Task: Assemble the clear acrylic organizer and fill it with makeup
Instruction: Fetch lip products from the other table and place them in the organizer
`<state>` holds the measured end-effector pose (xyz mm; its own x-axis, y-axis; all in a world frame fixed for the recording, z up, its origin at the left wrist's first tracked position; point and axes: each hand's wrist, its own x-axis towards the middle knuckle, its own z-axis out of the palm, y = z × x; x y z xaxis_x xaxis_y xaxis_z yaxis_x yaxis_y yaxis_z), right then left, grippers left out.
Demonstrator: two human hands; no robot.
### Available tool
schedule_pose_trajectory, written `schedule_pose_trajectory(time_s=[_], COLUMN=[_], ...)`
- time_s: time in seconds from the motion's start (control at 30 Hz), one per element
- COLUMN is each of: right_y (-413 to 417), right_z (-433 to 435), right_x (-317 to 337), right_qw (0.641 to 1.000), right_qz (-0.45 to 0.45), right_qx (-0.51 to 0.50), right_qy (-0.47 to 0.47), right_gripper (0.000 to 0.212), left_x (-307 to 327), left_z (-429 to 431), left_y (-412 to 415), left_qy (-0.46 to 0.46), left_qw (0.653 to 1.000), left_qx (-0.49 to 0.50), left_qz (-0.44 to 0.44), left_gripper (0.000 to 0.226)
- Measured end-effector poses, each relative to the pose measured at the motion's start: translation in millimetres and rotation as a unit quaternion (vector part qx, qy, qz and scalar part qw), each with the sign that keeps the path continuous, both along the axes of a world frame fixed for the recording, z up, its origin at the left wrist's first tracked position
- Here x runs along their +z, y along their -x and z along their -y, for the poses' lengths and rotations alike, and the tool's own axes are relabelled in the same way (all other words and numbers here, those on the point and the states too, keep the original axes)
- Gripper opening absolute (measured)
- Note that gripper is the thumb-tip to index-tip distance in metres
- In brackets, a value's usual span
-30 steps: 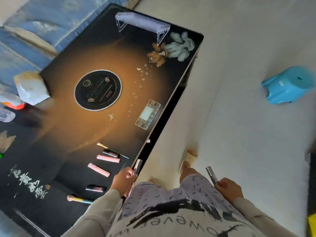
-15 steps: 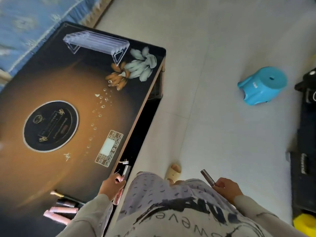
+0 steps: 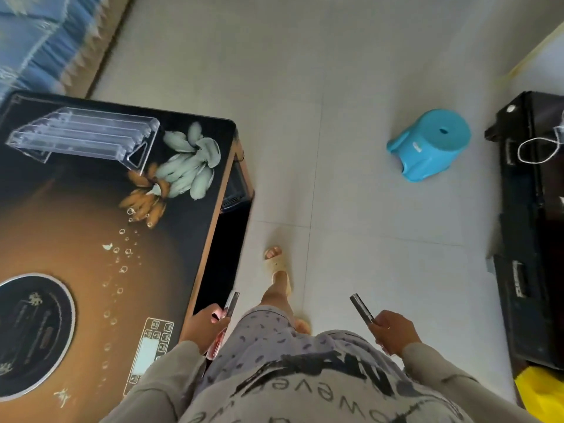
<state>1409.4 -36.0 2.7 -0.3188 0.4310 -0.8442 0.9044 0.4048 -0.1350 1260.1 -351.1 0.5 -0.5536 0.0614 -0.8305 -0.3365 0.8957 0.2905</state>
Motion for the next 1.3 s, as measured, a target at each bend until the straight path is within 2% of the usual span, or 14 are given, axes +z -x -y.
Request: schedule_pose_trajectory(time_s=[0.1, 0.2, 0.37, 0.63, 0.77, 0.9, 1.0, 1.17, 1.3], right_y=[25.5, 51.0, 95.9, 179.5, 233.7, 295.5, 343.2, 416.1, 468.4], right_z=[-13.8, -27.5, -50.8, -109.9, -156.6, -212.0, -252.4, -304.3, -324.5], right_x=[-2.2, -0.3, 7.3, 5.9, 0.2, 0.4, 3.4, 12.7, 16.4], right_qw=[1.000, 0.998, 0.992, 0.988, 0.992, 0.997, 0.999, 0.996, 0.992], right_qz=[0.016, 0.016, 0.003, -0.024, -0.028, -0.029, -0.025, -0.038, -0.045], right_qx=[-0.015, -0.062, -0.120, -0.141, -0.111, -0.061, 0.012, 0.078, 0.122], right_qy=[-0.007, -0.024, -0.045, -0.058, -0.044, -0.029, -0.020, 0.000, -0.005], right_gripper=[0.027, 0.017, 0.024, 0.021, 0.020, 0.024, 0.021, 0.014, 0.025], left_x=[-1.9, -0.2, 4.8, 8.2, 6.0, 4.6, 3.8, 4.3, -0.5], left_z=[-26.9, -55.3, -96.2, -145.8, -168.4, -194.2, -214.8, -249.5, -269.1], left_y=[50.7, 102.7, 184.6, 269.4, 290.9, 302.1, 307.1, 320.2, 336.4], left_qy=[-0.002, -0.003, 0.006, -0.003, -0.005, 0.002, 0.006, -0.007, -0.011], left_qw=[1.000, 0.998, 0.992, 0.994, 0.998, 1.000, 0.999, 0.994, 0.986], left_qx=[-0.020, -0.058, -0.122, -0.104, -0.060, -0.004, 0.031, 0.113, 0.165], left_qz=[-0.003, -0.016, -0.020, -0.021, -0.018, -0.002, 0.006, 0.003, 0.007], left_gripper=[0.010, 0.013, 0.017, 0.017, 0.030, 0.014, 0.022, 0.014, 0.008])
